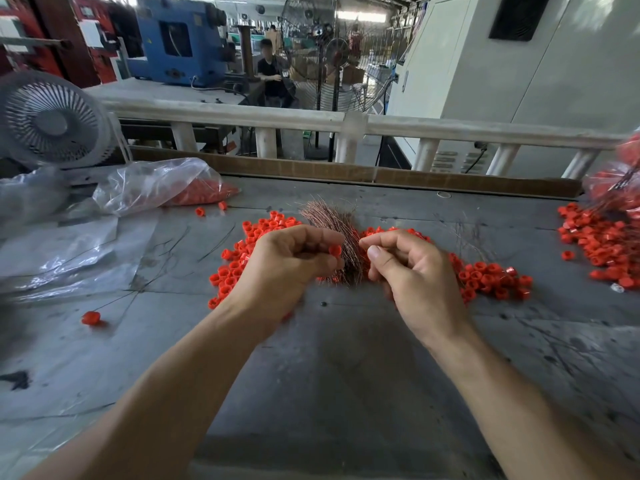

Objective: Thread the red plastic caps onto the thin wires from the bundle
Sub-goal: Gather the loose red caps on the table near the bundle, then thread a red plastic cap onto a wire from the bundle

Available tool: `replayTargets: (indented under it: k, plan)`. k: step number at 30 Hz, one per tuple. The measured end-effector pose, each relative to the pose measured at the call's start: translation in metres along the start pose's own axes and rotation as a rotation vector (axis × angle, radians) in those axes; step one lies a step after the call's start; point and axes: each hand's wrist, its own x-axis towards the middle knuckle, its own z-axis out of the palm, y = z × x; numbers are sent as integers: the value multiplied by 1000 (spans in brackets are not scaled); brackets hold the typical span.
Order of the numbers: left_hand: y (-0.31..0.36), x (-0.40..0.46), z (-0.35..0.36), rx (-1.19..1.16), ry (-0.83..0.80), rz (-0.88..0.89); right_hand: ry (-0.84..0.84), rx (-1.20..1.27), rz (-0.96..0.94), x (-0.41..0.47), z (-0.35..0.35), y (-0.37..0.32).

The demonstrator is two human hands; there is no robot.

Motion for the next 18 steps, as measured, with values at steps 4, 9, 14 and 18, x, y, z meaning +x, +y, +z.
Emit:
replayTargets:
  k: [4,9,14,18]
  plan:
    - [1,0,-1,-38,-12,-9,-38,26,-15,-1,0,-1]
    - [3,-1,2,-126,-36,-37,-48,35,-18,-2,1,-2]
    - [2,0,2,-199,-40,-59,-58,65,-42,-3,1,-4]
    - [1,0,3,-208,-37,-69,-65,21,-70,-4,0,-5]
